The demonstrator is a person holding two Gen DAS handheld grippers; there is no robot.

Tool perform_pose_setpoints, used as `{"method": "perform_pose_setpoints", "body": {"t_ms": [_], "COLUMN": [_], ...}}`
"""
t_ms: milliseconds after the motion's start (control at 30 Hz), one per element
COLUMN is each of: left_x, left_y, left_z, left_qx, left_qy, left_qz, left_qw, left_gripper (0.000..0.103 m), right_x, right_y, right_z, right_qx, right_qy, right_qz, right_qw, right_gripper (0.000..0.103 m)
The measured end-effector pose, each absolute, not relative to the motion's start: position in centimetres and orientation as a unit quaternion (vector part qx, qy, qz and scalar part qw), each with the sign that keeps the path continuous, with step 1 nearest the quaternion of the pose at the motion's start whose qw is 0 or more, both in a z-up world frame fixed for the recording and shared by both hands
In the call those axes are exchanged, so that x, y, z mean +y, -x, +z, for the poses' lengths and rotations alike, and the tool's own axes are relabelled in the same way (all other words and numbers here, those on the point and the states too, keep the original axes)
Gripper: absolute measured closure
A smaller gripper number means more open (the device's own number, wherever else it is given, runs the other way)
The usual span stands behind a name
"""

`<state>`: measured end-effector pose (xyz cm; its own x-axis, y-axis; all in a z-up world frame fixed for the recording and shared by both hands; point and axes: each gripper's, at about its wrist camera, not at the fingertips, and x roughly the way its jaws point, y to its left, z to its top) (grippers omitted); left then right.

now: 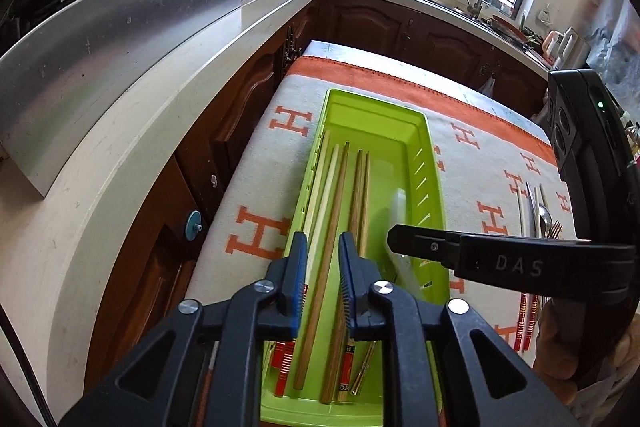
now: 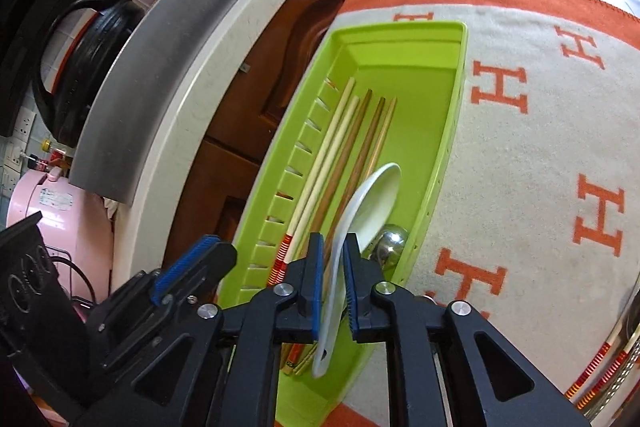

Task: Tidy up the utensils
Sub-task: 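Lower the ceramic spoon into the green tray and open the right tool, then reach the left tool to a wooden-handled spoon while the right tool reaches the utensil pile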

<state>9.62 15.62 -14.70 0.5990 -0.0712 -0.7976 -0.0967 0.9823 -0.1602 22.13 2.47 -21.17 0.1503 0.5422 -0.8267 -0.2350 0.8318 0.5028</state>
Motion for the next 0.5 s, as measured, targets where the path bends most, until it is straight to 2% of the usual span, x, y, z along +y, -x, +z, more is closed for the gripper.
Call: {"method": "perform_pose_setpoints", "body": {"t_ms": [167, 500], "left_x": [15.2, 12.1], "left_y": [-9.7, -9.1], "left_z": [-14.7, -13.9], "left_qx": [0.453, 0.461], "left_qy": [0.093, 0.096], "left_qz": [0.0, -0.054], "left_qw": [0.886, 0.881], "left_gripper": [0.086, 0.084], "right_x": [2.2, -1.7], "right_y": [-21.7, -19.3], "right_z": [-20.7, -17.4], "right_qx": [0.586, 0.544], "right_qy": [-0.123, -0.1], "right_qz": [0.269, 0.267], "right_qw": [0.754, 0.789], "right_gripper": [0.076, 0.076]}}
